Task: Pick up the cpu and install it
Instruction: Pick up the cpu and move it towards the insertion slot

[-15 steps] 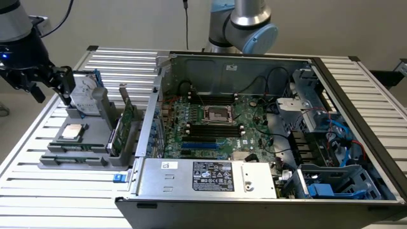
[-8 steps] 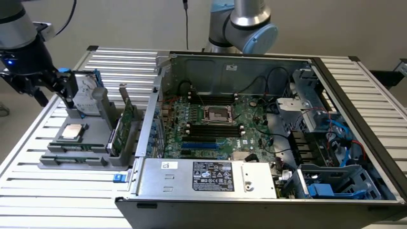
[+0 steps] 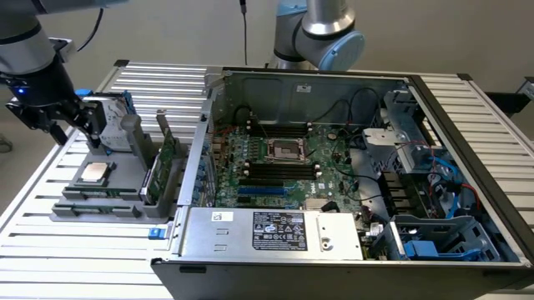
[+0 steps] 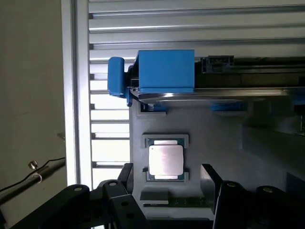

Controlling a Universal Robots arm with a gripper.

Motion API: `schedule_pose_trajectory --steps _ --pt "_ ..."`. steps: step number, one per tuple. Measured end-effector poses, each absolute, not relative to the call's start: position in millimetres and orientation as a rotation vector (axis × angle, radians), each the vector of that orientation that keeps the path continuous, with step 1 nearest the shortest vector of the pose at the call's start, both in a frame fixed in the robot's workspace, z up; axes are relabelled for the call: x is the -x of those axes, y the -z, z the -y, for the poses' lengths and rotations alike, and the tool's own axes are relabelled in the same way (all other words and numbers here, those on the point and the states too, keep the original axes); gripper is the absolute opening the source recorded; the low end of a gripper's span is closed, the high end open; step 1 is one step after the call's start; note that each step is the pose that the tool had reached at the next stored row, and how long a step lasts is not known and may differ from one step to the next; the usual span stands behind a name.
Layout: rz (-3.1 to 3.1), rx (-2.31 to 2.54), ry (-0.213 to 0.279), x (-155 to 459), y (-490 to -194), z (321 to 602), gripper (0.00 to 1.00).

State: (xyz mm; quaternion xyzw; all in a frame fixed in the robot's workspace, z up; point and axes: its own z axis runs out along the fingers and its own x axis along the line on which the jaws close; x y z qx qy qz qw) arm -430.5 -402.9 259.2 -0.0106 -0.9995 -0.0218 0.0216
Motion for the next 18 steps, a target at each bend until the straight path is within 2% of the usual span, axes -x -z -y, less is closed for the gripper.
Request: schedule_pose_trajectory --steps 18 --pt "3.097 -0.026 0.066 430.4 -226.6 404.4 0.67"
